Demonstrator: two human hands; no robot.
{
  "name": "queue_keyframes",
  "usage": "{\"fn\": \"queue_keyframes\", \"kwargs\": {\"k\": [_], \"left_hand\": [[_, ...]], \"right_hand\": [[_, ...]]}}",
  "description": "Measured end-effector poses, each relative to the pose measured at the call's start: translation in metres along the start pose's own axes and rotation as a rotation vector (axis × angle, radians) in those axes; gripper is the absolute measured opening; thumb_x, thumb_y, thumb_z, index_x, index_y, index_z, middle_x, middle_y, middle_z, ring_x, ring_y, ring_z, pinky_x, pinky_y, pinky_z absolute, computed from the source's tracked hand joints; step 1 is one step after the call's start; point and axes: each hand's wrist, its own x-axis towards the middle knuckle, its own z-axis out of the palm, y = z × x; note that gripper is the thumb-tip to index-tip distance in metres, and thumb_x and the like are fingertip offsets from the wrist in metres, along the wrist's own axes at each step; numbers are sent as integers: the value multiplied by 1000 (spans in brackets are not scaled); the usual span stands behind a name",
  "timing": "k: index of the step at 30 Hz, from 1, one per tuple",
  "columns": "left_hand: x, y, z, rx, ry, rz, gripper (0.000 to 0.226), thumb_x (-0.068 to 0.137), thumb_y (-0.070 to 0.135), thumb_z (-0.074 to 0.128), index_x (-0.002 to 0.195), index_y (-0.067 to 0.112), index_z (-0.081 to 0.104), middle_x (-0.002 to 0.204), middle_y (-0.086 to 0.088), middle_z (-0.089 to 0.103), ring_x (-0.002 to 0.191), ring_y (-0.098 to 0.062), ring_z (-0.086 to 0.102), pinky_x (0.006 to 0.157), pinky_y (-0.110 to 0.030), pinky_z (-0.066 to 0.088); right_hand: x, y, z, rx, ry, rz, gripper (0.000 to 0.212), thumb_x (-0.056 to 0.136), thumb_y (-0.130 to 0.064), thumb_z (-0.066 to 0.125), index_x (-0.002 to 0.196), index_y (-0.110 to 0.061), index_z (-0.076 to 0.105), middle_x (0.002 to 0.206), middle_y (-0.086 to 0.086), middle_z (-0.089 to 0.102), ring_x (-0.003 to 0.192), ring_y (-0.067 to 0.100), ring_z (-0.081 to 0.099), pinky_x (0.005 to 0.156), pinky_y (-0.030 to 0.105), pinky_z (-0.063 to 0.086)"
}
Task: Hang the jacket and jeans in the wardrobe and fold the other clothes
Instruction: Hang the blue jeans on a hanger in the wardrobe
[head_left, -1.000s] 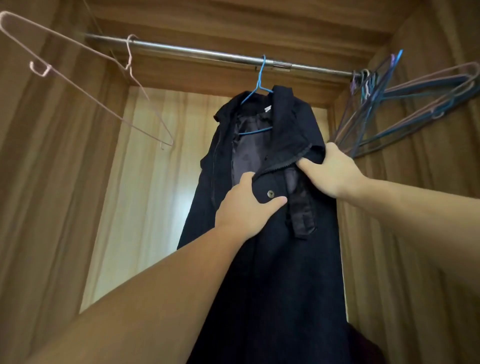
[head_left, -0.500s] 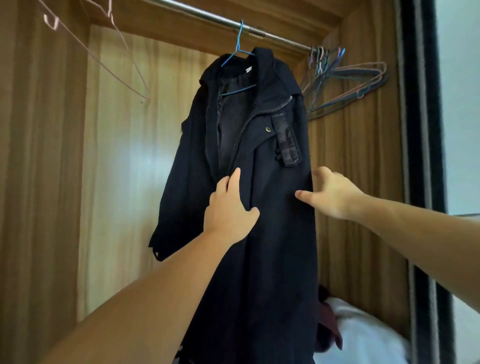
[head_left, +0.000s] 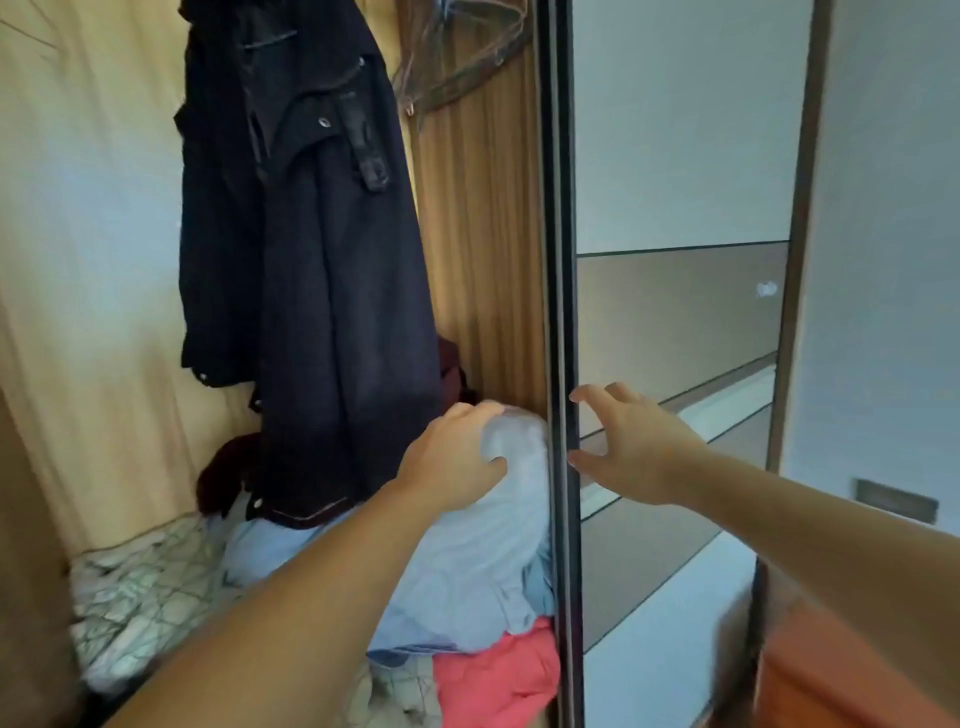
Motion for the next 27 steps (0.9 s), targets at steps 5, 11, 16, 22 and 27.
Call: {"fn": "queue_keyframes", "kwargs": {"k": [5, 11, 16, 22, 27], "left_hand": [[-20, 52, 54, -6, -156, 157, 63, 87, 35, 61, 145, 35, 36, 145, 6, 41, 128, -21, 45, 98, -39, 45], [-36, 95, 114, -82, -267, 384, 64, 87, 40, 59, 146, 34, 36, 149, 10, 38, 133, -17, 41, 102, -36, 42], [-70, 127, 161, -290, -396, 577, 60, 89, 39, 60, 145, 33, 38, 146, 7, 42, 130, -18, 45, 102, -37, 44], [-149, 166, 214, -317, -604, 726, 57, 92, 47, 55, 144, 40, 33, 149, 10, 37, 129, -18, 45, 101, -38, 48], [-229, 241, 205, -316, -650, 1008, 57, 92, 42, 55, 146, 38, 34, 151, 12, 34, 136, -15, 37, 107, -34, 41]], "right_hand": [[-86, 49, 2, -52, -60, 156, 64, 92, -50, 53, 147, -32, 25, 147, -2, 36, 128, 21, 44, 104, 38, 40], [-183, 84, 6, -114, -33, 483, 59, 91, -47, 54, 145, -35, 31, 147, -5, 38, 128, 20, 45, 105, 39, 41], [-264, 70, 19, -108, 39, 790, 61, 91, -49, 56, 145, -34, 31, 145, -4, 40, 124, 20, 50, 100, 38, 47], [-388, 26, 21, -109, 72, 1077, 61, 90, -46, 59, 143, -33, 33, 139, -6, 42, 115, 16, 52, 93, 31, 49], [-509, -13, 0, -97, 112, 1333, 64, 87, -45, 60, 143, -32, 32, 133, -4, 42, 105, 16, 52, 91, 33, 47]]}}
